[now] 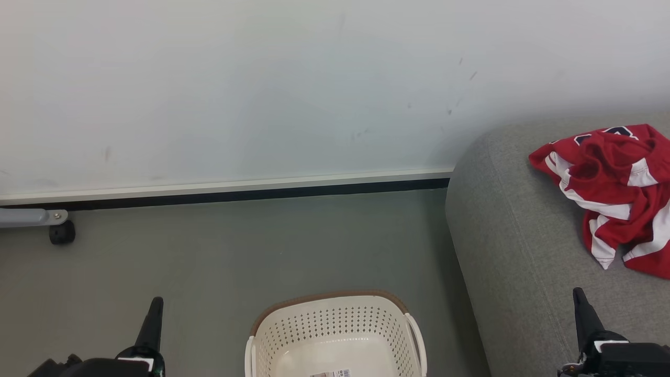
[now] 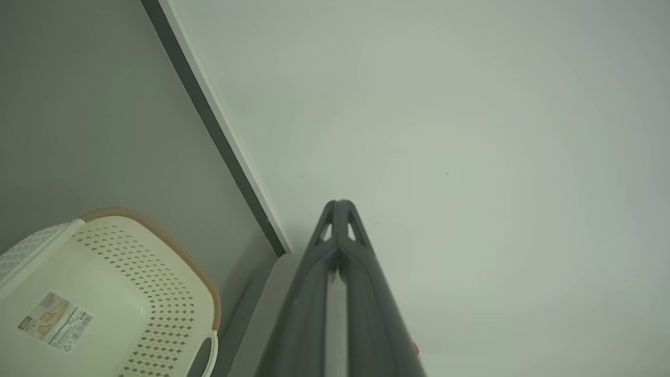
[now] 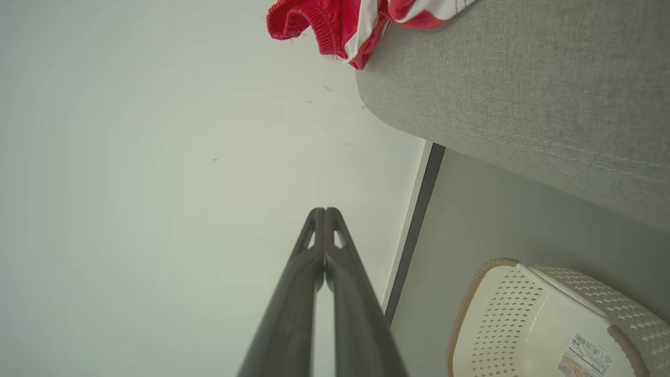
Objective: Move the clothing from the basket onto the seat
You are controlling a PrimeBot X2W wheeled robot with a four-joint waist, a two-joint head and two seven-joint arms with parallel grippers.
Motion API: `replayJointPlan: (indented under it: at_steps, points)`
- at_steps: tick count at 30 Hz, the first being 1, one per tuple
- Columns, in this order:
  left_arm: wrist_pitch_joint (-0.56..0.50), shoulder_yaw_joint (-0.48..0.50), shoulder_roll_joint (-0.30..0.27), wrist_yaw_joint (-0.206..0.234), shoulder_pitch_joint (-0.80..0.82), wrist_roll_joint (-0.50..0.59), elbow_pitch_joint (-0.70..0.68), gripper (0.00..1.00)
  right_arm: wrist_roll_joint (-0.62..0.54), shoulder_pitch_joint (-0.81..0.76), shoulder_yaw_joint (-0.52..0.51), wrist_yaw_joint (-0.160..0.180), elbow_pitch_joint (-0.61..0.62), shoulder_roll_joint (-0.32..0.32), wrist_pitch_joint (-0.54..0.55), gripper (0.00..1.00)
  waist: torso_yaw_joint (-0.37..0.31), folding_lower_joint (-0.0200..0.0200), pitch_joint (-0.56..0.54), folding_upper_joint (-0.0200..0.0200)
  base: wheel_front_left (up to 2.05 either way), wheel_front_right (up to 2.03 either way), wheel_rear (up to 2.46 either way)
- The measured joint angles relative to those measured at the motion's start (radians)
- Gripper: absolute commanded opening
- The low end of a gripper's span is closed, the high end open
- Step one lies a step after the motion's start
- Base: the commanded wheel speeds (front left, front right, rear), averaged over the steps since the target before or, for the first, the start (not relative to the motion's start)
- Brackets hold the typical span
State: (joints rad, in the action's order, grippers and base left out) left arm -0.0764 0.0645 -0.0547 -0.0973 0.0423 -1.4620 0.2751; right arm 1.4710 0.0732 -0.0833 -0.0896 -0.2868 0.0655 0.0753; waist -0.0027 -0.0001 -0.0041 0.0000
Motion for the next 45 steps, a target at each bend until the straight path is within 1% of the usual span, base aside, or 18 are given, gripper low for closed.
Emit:
replayJointPlan:
  at_steps: [10,12,45]
  points:
    - [-0.035,0.025,0.010,-0.019,0.032,-0.120,0.018,0.00,0.119,0.013,-0.046,-0.027,-0.011,-0.019,0.034,0.00,0.003,0.0000,0.006,0.0000,0.00,0.00,0.00]
    - [-0.037,0.026,0.011,-0.024,0.037,-0.135,0.018,0.00,0.124,0.018,-0.049,-0.031,-0.012,-0.020,0.038,0.00,0.003,0.0000,0.006,0.0000,0.00,0.00,0.00]
    - [-0.037,0.026,0.012,-0.026,0.037,-0.139,0.020,0.00,0.125,0.019,-0.050,-0.031,-0.012,-0.021,0.038,0.00,0.003,0.0000,0.006,0.0000,0.00,0.00,0.00]
